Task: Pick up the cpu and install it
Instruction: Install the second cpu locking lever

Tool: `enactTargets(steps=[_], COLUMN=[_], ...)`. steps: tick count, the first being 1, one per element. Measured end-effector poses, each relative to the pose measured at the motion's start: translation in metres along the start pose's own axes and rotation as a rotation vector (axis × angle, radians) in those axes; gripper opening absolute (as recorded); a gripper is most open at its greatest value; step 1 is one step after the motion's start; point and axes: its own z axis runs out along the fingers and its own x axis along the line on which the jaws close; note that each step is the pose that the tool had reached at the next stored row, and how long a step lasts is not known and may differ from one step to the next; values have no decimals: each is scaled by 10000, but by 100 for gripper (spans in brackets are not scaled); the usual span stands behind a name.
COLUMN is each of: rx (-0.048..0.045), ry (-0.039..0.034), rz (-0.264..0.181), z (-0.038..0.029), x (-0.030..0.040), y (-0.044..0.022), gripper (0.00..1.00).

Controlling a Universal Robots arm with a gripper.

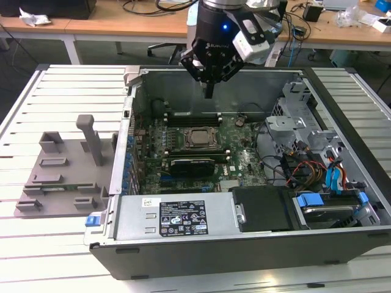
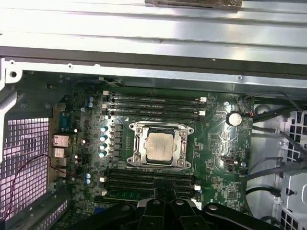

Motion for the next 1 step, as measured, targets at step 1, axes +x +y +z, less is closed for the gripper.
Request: enactTargets(steps=[1], rx=[0], ry=[0], rz=[1], z=[0], x=[0], y=[0], gripper=[11])
